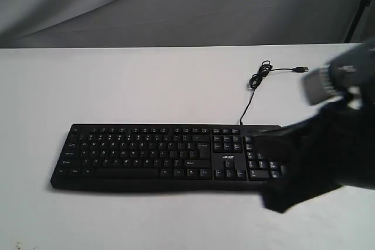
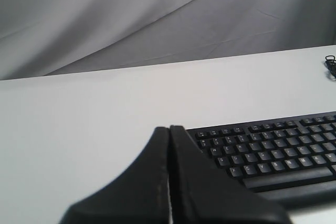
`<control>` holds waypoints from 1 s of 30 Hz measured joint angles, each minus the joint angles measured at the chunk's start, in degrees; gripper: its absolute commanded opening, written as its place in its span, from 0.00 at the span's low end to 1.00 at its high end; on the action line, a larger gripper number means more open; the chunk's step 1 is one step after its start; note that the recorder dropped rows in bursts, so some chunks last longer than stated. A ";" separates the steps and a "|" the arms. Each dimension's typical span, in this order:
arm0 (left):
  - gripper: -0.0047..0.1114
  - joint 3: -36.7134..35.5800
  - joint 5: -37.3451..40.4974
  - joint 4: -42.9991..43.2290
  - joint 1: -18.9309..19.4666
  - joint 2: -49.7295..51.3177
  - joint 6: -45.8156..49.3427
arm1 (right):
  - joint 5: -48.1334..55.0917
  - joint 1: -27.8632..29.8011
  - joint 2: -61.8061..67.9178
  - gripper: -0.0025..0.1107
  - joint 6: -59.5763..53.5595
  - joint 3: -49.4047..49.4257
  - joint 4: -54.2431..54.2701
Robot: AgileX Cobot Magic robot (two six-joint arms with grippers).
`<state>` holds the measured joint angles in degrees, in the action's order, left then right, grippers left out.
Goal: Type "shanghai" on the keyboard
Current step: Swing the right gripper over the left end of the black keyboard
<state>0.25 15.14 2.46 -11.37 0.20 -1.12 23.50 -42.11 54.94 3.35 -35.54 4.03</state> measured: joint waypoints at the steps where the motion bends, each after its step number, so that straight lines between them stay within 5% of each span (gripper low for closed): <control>1: 0.04 0.00 0.00 0.00 0.00 0.00 0.00 | -1.14 -4.79 6.78 0.02 0.00 -4.06 -1.51; 4: 0.04 0.00 0.00 0.00 0.00 0.00 0.00 | -4.49 -13.54 20.78 0.02 0.00 -14.63 -2.47; 8: 0.04 0.00 0.00 0.00 0.00 0.00 0.00 | -14.61 -16.64 35.52 0.02 0.25 -17.97 -0.29; 15: 0.04 0.00 0.00 0.00 0.00 0.00 0.00 | -14.03 -16.68 53.12 0.02 -3.04 -31.91 1.18; 24: 0.04 0.00 0.00 0.00 0.00 0.00 0.00 | 0.52 -13.61 68.80 0.02 -8.15 -56.75 0.03; 30: 0.04 0.00 0.00 0.00 0.00 0.00 0.00 | 1.51 -12.27 74.14 0.02 -9.75 -60.76 -0.16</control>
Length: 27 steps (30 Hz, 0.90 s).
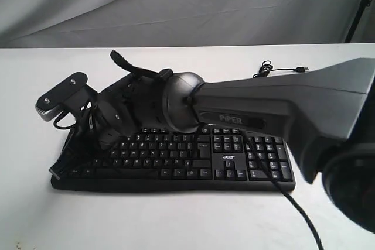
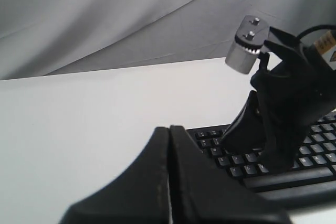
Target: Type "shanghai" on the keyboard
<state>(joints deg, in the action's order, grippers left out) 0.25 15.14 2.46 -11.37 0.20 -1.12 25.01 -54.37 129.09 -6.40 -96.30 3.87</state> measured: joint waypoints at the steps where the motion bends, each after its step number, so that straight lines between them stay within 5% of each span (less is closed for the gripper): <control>1: 0.04 0.00 0.00 0.00 0.00 0.00 0.00 | -0.12 0.00 0.47 0.02 -0.12 -0.10 0.07; 27: 0.04 0.00 0.00 0.00 0.00 0.00 0.00 | -4.90 0.92 4.26 0.02 -3.03 -0.10 -1.11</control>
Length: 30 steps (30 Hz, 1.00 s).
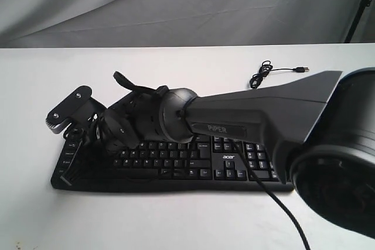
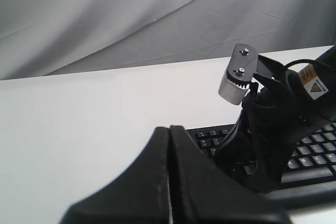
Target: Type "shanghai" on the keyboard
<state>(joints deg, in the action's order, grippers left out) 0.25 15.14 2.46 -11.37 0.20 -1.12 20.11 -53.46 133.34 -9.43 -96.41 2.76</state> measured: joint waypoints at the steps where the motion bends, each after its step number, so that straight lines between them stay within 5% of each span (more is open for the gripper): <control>1: 0.04 0.00 0.00 0.00 0.00 0.00 0.00 | -0.15 0.00 0.12 0.02 0.00 0.00 0.00; 30: 0.04 0.00 0.00 0.00 0.00 0.00 0.00 | -1.65 0.00 -0.19 0.02 -3.28 -0.06 -0.42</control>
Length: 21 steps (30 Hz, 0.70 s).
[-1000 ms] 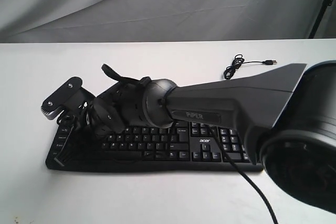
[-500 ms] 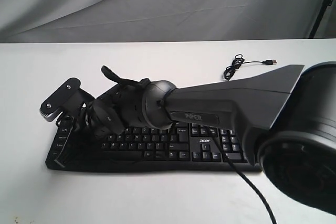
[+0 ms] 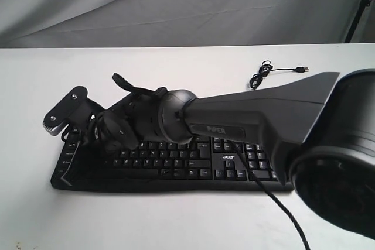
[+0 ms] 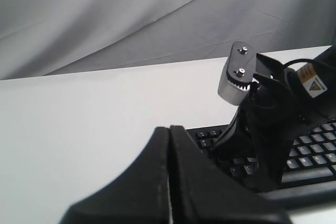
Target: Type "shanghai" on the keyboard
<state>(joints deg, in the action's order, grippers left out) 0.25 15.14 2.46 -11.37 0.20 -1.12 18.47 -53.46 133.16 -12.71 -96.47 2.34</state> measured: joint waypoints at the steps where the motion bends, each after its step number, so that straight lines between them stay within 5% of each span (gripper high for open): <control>1: 0.04 0.00 0.00 0.00 0.00 0.00 0.00 | 0.00 0.00 -0.64 0.02 0.00 0.44 0.00; 13: 0.04 0.00 0.00 0.00 0.00 0.00 0.00 | -7.20 3.51 -11.73 0.02 6.67 19.32 -1.59; 21: 0.04 0.00 0.00 0.00 0.00 0.00 0.00 | -10.46 4.66 -11.86 0.02 6.83 22.32 -1.47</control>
<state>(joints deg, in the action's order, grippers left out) 0.25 15.14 2.46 -11.37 0.20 -1.12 8.00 -48.80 121.30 -5.88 -74.15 0.86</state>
